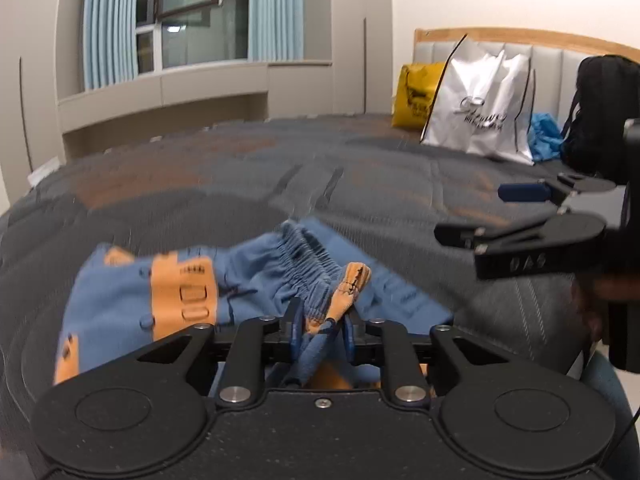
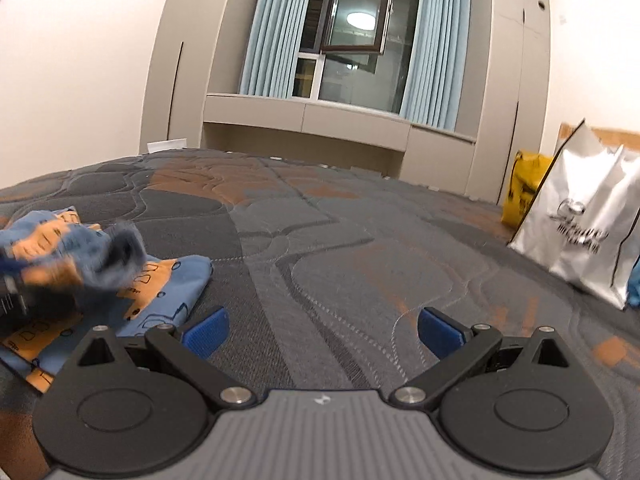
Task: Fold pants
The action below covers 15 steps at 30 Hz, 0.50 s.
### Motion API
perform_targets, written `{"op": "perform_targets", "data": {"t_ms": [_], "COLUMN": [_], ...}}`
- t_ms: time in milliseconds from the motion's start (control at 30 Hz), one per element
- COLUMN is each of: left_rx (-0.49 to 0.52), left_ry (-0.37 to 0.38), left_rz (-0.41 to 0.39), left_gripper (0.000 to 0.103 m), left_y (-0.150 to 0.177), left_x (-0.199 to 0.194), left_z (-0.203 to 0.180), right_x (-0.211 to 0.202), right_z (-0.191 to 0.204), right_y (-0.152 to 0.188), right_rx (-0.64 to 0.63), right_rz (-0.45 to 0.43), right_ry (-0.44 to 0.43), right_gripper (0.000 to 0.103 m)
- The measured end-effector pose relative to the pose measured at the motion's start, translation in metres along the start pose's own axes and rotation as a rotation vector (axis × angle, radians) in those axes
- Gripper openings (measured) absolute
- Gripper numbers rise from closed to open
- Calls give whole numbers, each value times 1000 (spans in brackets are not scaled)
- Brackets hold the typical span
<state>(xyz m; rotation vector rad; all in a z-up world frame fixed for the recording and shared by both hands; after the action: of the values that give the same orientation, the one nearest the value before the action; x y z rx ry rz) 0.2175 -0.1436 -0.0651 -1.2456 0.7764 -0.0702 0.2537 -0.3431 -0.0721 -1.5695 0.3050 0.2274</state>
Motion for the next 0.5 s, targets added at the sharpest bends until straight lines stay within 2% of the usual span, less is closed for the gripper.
{"op": "perform_targets", "data": {"t_ms": [67,100,133,167,367,500], "left_rx": [-16,-25,-25,-17,25,55], "left_ry": [27,38,31,15,-56,-94], "left_rz": [-11,-28,-43,-56,-43,-37], "left_gripper": [59,67,81,85,86,86], "left_y": [4,5,6,6,8,12], "left_x": [-4,-10,-15,-21,-32,-37], "left_z": [0,0,-1,0,8,12], "right_x": [0,1,1,2,17,33], "right_z": [3,5,9,13,54,77], "right_y": [2,1,0,-2,-17,-23], "right_rx": [21,32,43,58,105,123], "right_rz": [15,21,30,37,105,165], "right_ry": [-51,-85,-133,-188,-477,-595], "right_gripper": [103,103,103,103,103,101]}}
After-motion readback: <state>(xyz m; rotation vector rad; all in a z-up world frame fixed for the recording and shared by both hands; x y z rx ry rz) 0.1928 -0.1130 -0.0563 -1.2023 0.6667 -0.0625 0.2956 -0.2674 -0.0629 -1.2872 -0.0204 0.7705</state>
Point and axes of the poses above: each gripper's, at about its wrist camera, not at the fingertips, and x roughly the way its jaws point, z to its left, y to its underside, the point moved 9 cm from there along x, roughly the way its jaws point, and after that the axes turned 6 degrees about x, right-handed, at the moved point
